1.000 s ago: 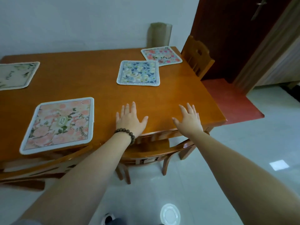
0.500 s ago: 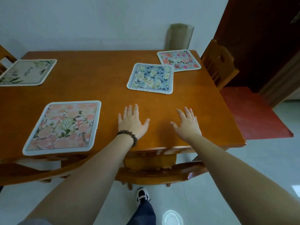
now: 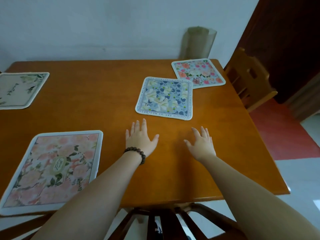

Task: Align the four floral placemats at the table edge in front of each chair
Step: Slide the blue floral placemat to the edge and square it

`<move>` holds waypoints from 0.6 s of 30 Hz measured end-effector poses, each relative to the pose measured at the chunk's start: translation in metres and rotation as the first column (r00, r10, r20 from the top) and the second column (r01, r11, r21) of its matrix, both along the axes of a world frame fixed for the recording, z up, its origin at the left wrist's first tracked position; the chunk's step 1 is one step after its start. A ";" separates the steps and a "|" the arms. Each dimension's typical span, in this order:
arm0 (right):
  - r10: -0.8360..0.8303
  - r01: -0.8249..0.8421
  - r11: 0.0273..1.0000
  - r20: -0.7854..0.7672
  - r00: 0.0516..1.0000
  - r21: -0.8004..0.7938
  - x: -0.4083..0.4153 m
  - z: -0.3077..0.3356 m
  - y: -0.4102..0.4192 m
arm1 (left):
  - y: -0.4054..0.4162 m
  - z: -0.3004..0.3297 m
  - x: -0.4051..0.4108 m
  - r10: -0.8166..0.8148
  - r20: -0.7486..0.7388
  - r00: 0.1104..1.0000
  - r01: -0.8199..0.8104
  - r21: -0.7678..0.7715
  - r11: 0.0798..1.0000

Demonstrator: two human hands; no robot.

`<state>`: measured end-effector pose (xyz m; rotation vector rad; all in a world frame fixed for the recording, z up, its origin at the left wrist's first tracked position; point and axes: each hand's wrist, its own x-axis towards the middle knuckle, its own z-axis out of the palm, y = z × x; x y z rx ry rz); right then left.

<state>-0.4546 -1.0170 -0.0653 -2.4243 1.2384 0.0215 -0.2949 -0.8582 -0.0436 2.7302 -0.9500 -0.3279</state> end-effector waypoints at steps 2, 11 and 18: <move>-0.011 0.011 1.000 -0.008 1.000 0.024 0.011 -0.009 -0.011 | -0.007 -0.010 0.014 0.014 -0.013 1.000 -0.014 0.005 1.000; -0.041 0.038 0.996 0.027 0.999 0.080 0.070 -0.049 -0.077 | -0.055 -0.057 0.089 0.072 -0.019 0.997 -0.071 0.014 0.997; 0.009 -0.009 1.000 -0.007 1.000 0.024 0.102 -0.076 -0.113 | -0.095 -0.090 0.141 0.105 -0.090 0.990 -0.097 0.087 0.991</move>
